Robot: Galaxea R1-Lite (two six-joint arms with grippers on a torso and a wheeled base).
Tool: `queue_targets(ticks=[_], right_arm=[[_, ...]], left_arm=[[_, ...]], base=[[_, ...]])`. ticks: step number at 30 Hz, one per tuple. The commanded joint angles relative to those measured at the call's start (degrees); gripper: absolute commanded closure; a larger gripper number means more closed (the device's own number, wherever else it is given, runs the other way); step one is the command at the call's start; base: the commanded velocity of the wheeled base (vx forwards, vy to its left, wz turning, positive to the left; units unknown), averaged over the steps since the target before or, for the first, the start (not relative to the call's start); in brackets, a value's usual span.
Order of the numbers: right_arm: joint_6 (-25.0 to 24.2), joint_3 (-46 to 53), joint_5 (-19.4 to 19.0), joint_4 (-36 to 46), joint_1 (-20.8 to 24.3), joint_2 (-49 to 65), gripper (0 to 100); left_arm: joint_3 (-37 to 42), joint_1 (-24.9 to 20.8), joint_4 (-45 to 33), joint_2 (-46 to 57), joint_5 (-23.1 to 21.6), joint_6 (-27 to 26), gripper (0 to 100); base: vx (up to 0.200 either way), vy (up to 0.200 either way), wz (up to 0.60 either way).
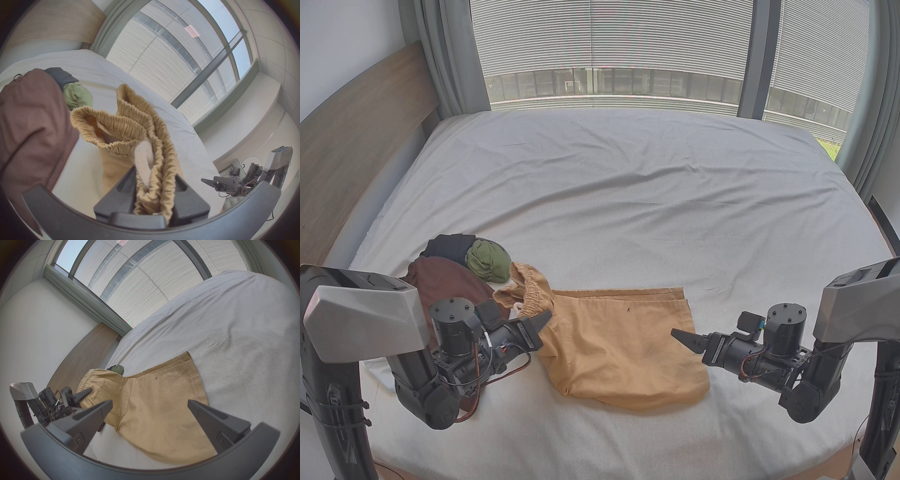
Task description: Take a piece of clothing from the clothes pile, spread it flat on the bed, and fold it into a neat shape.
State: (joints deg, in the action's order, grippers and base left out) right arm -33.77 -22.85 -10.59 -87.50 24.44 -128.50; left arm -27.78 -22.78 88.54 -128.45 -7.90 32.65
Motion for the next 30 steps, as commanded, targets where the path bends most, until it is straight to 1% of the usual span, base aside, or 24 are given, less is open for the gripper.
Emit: queue_targets(ticks=[1,5,12,17,20,30], right_arm=[[0.0,-0.2,0.0,0.0,-0.4,-0.1,0],[0.0,-0.5,0.0,0.0,-0.8,0.0,0],[-0.2,-1.7,0.0,0.1,-3.3,0.0,0],[-0.2,-2.0,0.0,0.2,-4.5,0.1,0],[-0.2,-2.7,0.0,0.4,-5.4,0.1,0],[-0.3,-3.9,0.1,0.7,-7.1,0.3,0]], left_arm=[[-2.9,-3.0,0.1,-1.5,0.0,0.0,100],[-5.5,-5.1,0.0,-3.1,0.0,0.0,100],[-9.3,-8.4,-0.5,-6.3,0.0,0.3,100],[-11.9,-9.7,-2.2,-7.0,-0.1,0.4,100],[-13.6,-11.3,-3.7,-6.9,-0.1,1.3,100],[-20.2,-14.1,-11.2,-7.9,-0.1,1.5,100]], base=[[0.000,0.000,0.00],[0.000,0.000,0.00],[0.000,0.000,0.00],[0.000,0.000,0.00],[0.000,0.000,0.00],[0.000,0.000,0.00]])
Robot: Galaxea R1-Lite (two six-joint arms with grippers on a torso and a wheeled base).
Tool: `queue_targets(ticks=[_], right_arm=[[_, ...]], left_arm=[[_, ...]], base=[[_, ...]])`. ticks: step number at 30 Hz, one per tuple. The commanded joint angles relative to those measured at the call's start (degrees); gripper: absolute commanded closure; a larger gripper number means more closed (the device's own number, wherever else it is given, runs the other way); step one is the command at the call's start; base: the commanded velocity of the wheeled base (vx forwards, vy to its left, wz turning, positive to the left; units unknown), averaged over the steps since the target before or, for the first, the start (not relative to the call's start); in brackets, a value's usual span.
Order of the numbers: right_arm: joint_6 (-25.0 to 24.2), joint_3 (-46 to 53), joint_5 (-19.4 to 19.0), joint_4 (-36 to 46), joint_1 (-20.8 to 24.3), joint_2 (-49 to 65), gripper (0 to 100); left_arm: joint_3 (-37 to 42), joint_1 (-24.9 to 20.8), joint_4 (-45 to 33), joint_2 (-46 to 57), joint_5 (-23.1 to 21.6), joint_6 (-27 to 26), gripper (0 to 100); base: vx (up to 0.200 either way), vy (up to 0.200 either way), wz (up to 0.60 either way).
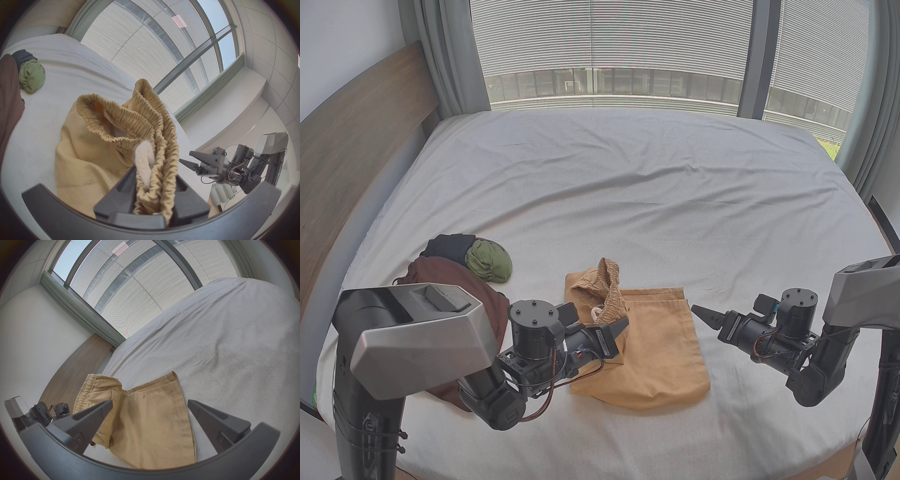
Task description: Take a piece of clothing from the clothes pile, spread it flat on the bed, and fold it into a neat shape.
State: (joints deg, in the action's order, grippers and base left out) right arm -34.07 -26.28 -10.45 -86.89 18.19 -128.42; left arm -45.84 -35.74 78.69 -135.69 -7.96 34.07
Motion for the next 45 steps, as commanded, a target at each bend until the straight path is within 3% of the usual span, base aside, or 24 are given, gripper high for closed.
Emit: queue_targets(ticks=[1,17,34,35,45], right_arm=[[0.0,-0.8,0.0,0.1,-1.2,0.1,0],[-0.1,-1.8,0.0,0.1,-3.2,0.0,0],[-0.5,-1.9,0.0,0.1,-3.2,0.1,0],[-0.5,-1.9,0.0,0.1,-3.2,0.1,0],[-0.5,-1.8,0.0,0.1,-3.1,0.0,0]], left_arm=[[-2.8,-1.6,-2.0,-0.7,0.0,0.2,100],[-11.7,-5.8,-7.7,-7.1,1.9,0.3,100],[-13.1,-6.1,-9.2,-7.4,1.9,0.3,100],[-13.1,-6.1,-9.1,-7.4,1.9,0.3,0],[-12.6,-6.1,-8.5,-7.1,4.1,0.3,0]], base=[[0.000,0.000,0.00],[0.000,0.000,0.00],[0.000,0.000,0.00],[0.000,0.000,0.00],[0.000,0.000,0.00]])
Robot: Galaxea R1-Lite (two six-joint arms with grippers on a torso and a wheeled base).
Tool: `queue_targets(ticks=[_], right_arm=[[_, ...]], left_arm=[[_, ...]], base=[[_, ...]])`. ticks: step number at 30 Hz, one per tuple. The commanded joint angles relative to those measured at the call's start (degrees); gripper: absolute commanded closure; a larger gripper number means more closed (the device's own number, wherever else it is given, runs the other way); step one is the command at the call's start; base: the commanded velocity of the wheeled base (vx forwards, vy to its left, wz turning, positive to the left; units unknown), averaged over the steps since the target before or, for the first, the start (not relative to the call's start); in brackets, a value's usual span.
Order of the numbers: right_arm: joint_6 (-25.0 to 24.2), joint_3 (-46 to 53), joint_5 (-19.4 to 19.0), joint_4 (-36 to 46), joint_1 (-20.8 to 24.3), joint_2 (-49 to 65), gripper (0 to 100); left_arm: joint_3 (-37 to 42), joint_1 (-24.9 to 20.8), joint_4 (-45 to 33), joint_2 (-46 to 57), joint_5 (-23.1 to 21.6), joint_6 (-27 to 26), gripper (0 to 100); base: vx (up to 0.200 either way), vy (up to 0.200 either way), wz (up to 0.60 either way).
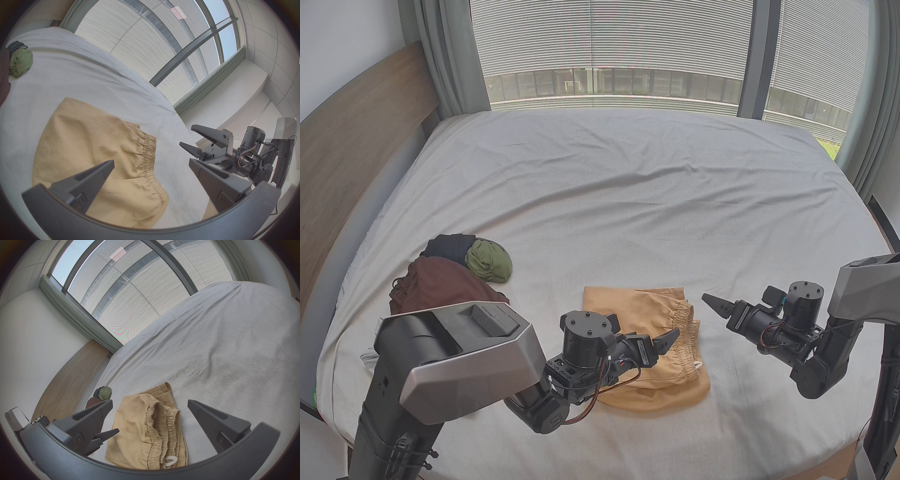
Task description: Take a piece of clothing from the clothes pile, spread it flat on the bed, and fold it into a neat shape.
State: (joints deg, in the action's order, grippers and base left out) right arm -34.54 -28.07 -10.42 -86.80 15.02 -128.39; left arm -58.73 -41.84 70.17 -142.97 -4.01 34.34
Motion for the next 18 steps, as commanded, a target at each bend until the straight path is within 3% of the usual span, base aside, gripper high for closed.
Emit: queue_targets(ticks=[1,11,18], right_arm=[[0.0,0.1,0.0,0.0,0.1,-0.1,0],[0.0,0.9,-0.1,0.1,0.6,-0.4,0],[0.1,2.9,-0.3,0.4,1.3,-1.4,0]], left_arm=[[0.6,0.3,0.2,0.3,0.8,0.0,0],[6.2,1.9,0.3,6.1,1.0,-0.1,0],[13.1,6.7,0.2,16.0,0.2,-0.2,0]], base=[[0.000,0.000,0.00],[0.000,0.000,0.00],[0.000,0.000,0.00]])
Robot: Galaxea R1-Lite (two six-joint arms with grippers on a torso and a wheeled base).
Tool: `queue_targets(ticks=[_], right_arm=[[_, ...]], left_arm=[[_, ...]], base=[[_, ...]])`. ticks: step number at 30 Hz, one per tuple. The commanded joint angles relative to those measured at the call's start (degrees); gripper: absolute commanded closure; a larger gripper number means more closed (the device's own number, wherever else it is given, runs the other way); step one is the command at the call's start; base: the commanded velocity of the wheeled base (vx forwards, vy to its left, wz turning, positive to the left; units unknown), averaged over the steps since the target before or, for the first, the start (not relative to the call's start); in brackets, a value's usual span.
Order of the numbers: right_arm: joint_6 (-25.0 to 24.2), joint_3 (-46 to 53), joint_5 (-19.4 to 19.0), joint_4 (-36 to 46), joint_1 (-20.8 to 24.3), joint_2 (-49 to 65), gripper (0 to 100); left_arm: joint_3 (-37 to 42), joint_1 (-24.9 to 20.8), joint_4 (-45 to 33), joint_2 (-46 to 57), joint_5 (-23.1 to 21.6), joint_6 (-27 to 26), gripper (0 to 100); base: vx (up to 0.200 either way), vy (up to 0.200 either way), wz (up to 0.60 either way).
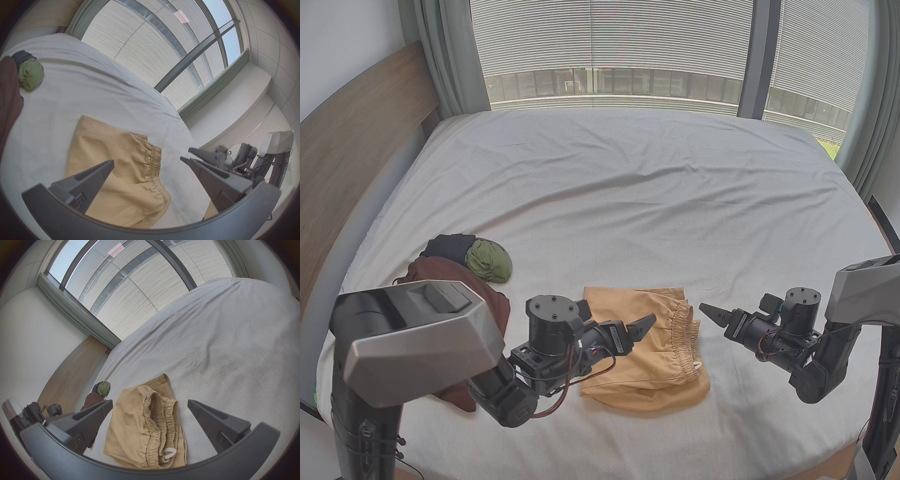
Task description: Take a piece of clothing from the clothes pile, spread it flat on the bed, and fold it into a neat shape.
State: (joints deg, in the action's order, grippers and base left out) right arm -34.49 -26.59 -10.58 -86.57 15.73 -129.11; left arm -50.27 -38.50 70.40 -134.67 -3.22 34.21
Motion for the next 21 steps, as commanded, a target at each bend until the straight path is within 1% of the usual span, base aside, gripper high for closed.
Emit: queue_targets(ticks=[1,2,3,4,5,6,7,8,10,11,14,16,18,19,21], right_arm=[[0.0,1.7,-0.1,0.5,1.0,-0.6,0],[0.0,1.8,-0.2,0.7,1.1,-0.5,0],[0.0,2.2,-0.3,2.3,1.8,-0.2,0],[0.0,2.2,-0.3,2.3,1.8,-0.2,0],[0.0,2.8,-1.0,4.5,2.3,0.1,0],[0.0,2.9,-1.2,5.2,2.6,0.3,0],[0.0,2.9,-1.2,5.3,2.6,0.3,0],[0.0,3.1,-1.2,5.5,2.8,0.4,0],[0.1,3.2,-1.2,5.7,2.9,0.4,0],[0.1,3.6,-1.3,5.7,2.9,0.4,0],[0.1,3.8,-1.3,5.7,2.9,0.0,0],[0.1,3.9,-1.3,5.8,2.9,-0.2,0],[0.2,4.0,-1.4,5.7,3.3,-0.7,0],[0.3,3.9,-1.4,5.6,3.4,-2.1,0],[0.3,3.8,-1.4,5.0,3.4,-3.5,0]], left_arm=[[6.0,4.2,0.1,9.0,-0.7,0.0,0],[6.5,4.6,0.1,9.4,-0.7,0.0,0],[9.6,6.5,0.3,11.7,-1.5,-0.1,0],[9.6,6.5,0.3,11.7,-1.5,-0.1,0],[14.1,9.3,0.9,14.8,-4.0,-0.2,0],[16.3,10.8,1.6,16.8,-5.7,-0.1,0],[16.6,11.0,1.7,17.0,-5.9,-0.1,0],[19.8,13.2,2.6,19.2,-7.9,-0.3,0],[23.0,14.9,3.8,21.6,-9.8,-0.3,0],[25.1,15.8,4.1,23.9,-11.6,-0.4,0],[27.3,18.4,3.6,27.0,-15.0,-0.5,0],[27.7,19.2,4.0,26.9,-15.2,-1.2,0],[28.4,20.6,3.8,26.6,-15.2,-4.7,0],[29.1,21.6,4.0,25.6,-15.2,-7.7,0],[29.8,22.1,4.4,24.7,-15.2,-10.3,0]], base=[[0.000,0.000,0.00],[0.000,0.000,0.00],[0.000,0.000,0.00],[0.000,0.000,0.00],[0.000,0.000,0.00],[0.000,0.000,0.00],[0.000,0.000,0.00],[0.000,0.000,0.00],[0.000,0.000,0.00],[0.000,0.000,0.00],[0.000,0.000,0.00],[0.000,0.000,0.00],[0.000,0.000,0.00],[0.000,0.000,0.00],[0.000,0.000,0.00]])
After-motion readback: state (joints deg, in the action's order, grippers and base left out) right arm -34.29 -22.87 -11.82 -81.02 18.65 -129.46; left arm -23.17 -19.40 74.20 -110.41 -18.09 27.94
